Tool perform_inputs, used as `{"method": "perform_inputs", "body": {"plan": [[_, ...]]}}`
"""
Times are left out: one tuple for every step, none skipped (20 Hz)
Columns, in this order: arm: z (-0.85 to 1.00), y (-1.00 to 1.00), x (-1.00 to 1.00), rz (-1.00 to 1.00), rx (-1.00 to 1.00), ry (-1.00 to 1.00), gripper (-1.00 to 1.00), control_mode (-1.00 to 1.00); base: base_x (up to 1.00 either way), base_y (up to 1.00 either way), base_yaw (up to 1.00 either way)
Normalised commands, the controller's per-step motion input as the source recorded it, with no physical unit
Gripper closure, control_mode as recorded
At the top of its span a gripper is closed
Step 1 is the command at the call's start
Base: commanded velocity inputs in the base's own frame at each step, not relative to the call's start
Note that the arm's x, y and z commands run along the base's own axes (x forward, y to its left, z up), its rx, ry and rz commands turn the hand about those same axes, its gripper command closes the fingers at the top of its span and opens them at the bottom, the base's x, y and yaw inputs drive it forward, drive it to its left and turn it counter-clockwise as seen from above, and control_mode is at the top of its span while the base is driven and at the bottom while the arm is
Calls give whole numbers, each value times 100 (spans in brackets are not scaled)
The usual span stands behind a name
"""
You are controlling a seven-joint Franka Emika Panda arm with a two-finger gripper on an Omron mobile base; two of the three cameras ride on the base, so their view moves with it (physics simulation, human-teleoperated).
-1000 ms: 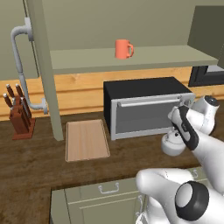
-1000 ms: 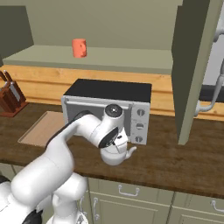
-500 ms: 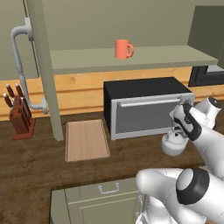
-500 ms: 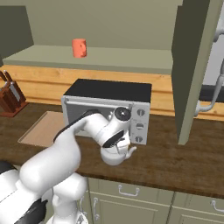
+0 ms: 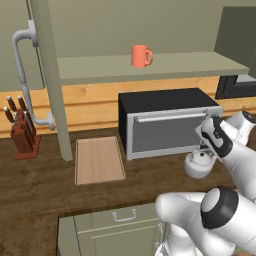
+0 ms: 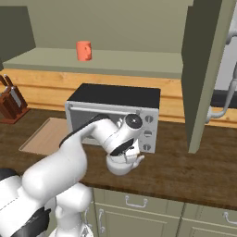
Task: Pick the kettle from the counter and place it on the tray. Then pick the mug from the cabinet and place it on the tray. Then close the cabinet doors.
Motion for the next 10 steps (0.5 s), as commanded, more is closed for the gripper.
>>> {"method": "perform_inputs", "body": {"plan": [[0,60,0,-1,0,3,100,-100,0,0,0],[0,43,0,0,0,1,100,-100,0,0,0],[0,32,0,0,0,1,100,-100,0,0,0],[0,29,0,0,-4,1,100,-100,0,0,0],[0,36,-1,0,-6,0,100,-100,0,0,0],[11,43,-13,0,-6,0,100,-100,0,0,0],[17,54,-15,0,-7,0,100,-100,0,0,0],[19,57,-23,0,-9,0,100,-100,0,0,0],[24,56,-28,0,-9,0,100,-100,0,0,0],[29,57,-36,0,-9,0,100,-100,0,0,0]]}}
